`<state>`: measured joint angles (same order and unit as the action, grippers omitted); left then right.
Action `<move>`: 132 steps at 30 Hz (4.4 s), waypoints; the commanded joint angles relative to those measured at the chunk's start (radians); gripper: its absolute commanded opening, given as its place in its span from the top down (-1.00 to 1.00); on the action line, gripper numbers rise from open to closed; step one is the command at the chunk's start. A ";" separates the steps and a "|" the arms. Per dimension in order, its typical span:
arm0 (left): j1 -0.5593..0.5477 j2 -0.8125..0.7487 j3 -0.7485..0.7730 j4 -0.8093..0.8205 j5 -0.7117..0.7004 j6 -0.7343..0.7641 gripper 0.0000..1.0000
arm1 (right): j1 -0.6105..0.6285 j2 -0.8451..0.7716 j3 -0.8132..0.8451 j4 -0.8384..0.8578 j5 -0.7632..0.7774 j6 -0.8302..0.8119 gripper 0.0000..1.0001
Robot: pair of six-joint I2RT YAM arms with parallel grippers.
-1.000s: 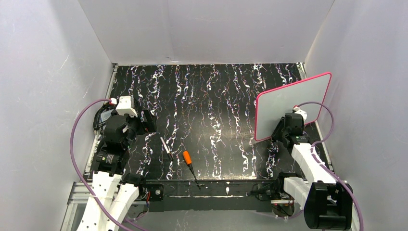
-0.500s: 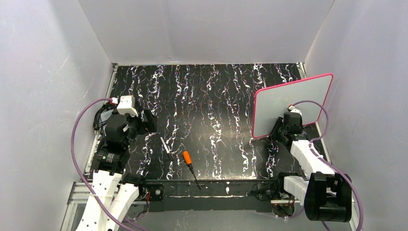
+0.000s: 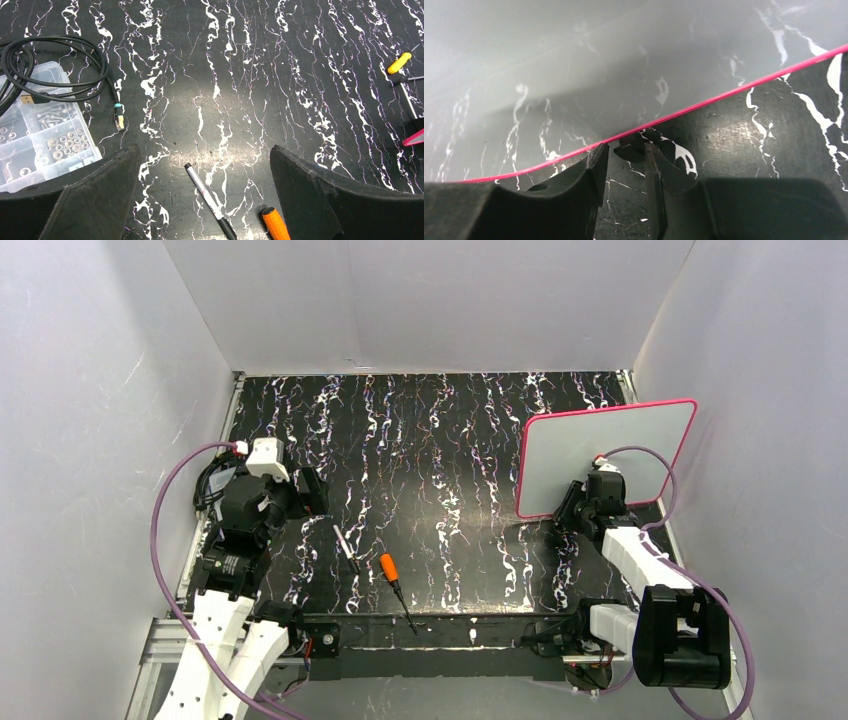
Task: Write a sentence on the whiteboard
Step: Move the whiteboard to the center of the board.
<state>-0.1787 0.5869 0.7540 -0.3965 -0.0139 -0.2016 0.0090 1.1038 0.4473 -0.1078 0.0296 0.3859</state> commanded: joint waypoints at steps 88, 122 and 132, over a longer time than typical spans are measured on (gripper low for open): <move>-0.002 0.047 0.009 -0.005 0.045 0.008 -0.99 | 0.119 0.041 -0.008 0.128 0.034 0.058 0.30; -0.007 0.040 0.008 -0.007 0.045 0.005 -0.99 | 0.412 0.114 -0.053 0.287 0.309 0.236 0.86; -0.008 0.034 0.008 -0.008 0.047 0.004 -0.99 | 0.527 0.126 -0.069 0.323 0.362 0.299 0.97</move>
<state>-0.1810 0.6308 0.7540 -0.3973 0.0238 -0.2020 0.4812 1.2236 0.3935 0.1593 0.4225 0.6144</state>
